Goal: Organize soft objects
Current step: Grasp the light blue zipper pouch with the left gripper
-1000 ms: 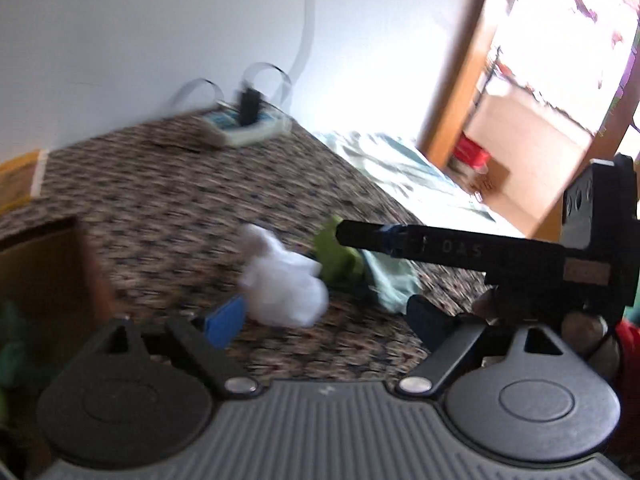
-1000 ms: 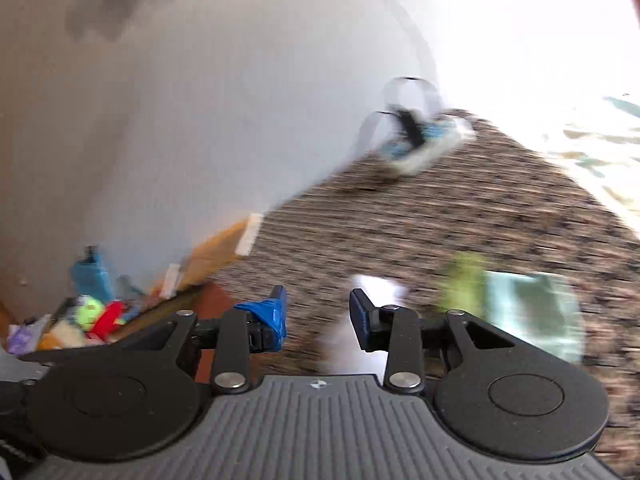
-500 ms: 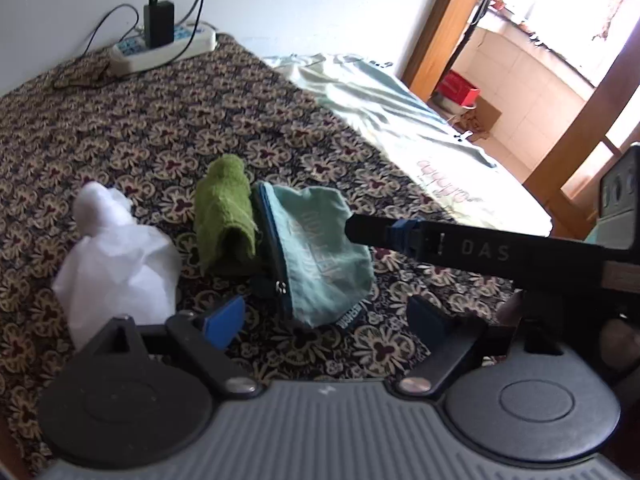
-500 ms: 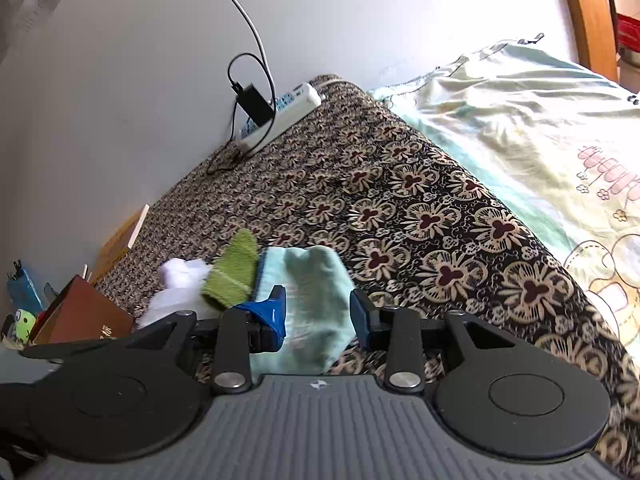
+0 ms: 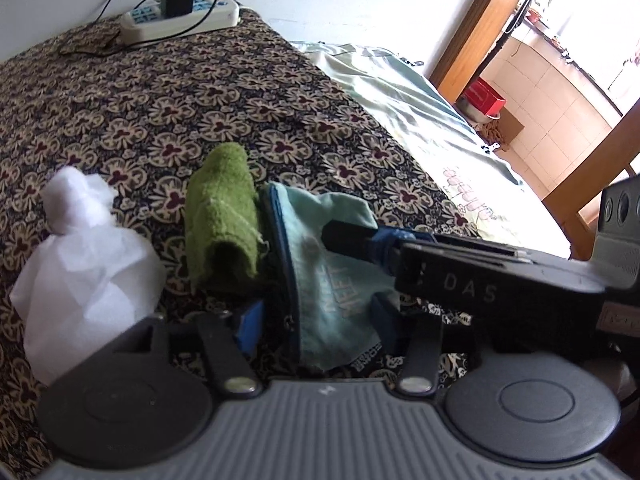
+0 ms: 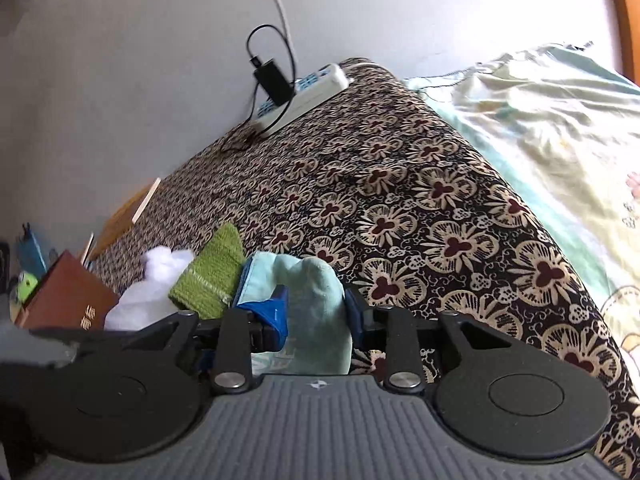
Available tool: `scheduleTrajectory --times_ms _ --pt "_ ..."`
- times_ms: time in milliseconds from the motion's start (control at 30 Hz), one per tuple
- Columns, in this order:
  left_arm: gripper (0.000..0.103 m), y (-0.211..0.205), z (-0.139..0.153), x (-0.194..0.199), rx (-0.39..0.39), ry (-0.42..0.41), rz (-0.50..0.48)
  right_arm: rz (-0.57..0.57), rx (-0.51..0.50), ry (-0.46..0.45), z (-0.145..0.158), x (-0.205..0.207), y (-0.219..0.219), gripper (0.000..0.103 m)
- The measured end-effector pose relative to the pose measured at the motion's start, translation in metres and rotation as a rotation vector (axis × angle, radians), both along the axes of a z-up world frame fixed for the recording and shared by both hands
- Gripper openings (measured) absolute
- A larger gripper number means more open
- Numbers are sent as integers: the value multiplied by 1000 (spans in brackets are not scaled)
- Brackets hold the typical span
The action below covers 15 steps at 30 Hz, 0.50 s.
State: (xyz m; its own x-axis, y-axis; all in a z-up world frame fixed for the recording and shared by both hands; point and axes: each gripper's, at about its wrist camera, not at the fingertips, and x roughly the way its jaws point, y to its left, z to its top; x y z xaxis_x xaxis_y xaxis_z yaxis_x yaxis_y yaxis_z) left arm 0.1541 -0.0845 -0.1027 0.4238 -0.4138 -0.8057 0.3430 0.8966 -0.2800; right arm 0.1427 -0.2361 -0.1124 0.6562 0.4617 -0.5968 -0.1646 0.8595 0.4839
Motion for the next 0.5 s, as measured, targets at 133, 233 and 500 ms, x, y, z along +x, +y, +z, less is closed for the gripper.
scheduleTrajectory --times_ms 133,233,500 --pt "29 1 1 -3 -43 35 -4 -16 21 9 -1 -10 -5 3" --pt "11 -2 4 -12 -48 30 -39 -27 70 39 -1 -21 -10 0" --pt "10 9 17 -48 -67 16 -125 3 105 68 17 -61 4 0"
